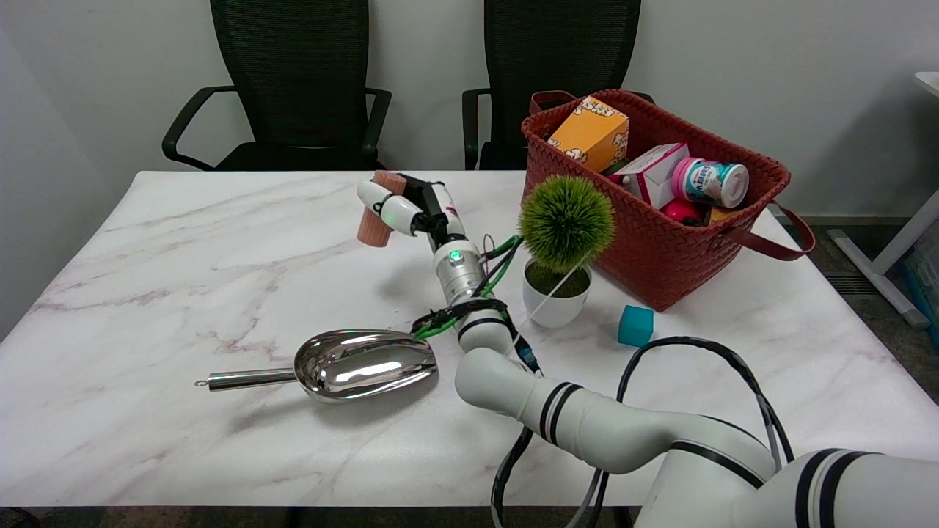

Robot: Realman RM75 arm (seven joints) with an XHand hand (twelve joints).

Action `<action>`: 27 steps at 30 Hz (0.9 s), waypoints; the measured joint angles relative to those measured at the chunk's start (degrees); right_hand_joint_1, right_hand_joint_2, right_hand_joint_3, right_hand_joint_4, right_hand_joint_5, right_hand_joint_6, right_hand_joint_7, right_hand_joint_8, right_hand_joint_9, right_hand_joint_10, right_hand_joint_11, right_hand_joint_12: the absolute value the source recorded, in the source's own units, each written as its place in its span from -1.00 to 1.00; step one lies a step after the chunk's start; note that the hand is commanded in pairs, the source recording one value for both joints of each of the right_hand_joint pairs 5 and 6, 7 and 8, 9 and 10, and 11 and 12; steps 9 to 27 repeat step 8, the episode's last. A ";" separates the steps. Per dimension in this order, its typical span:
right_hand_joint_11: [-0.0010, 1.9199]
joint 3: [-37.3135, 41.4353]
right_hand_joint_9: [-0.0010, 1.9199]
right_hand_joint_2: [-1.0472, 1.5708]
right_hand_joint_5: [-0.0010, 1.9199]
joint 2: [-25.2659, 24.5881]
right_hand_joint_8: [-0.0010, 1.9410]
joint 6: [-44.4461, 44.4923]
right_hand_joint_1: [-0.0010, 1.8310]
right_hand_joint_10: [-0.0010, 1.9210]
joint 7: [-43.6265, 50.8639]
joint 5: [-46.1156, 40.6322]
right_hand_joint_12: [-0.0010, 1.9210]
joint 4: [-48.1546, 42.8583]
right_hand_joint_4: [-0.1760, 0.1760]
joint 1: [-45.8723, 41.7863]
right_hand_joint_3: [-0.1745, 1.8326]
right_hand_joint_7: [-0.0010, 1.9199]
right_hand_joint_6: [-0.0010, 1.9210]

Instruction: Pick up the wooden cylinder.

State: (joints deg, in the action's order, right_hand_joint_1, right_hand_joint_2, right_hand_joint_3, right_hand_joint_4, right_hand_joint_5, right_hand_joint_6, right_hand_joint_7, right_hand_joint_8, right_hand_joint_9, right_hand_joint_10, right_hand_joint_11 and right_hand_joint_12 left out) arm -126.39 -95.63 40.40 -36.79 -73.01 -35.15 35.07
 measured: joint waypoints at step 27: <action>0.07 -0.02 -0.05 0.67 -0.22 0.99 0.17 1.44 0.15 -0.05 0.35 2.17 0.06 -4.15 0.00 -0.63 -1.00 0.19 -0.22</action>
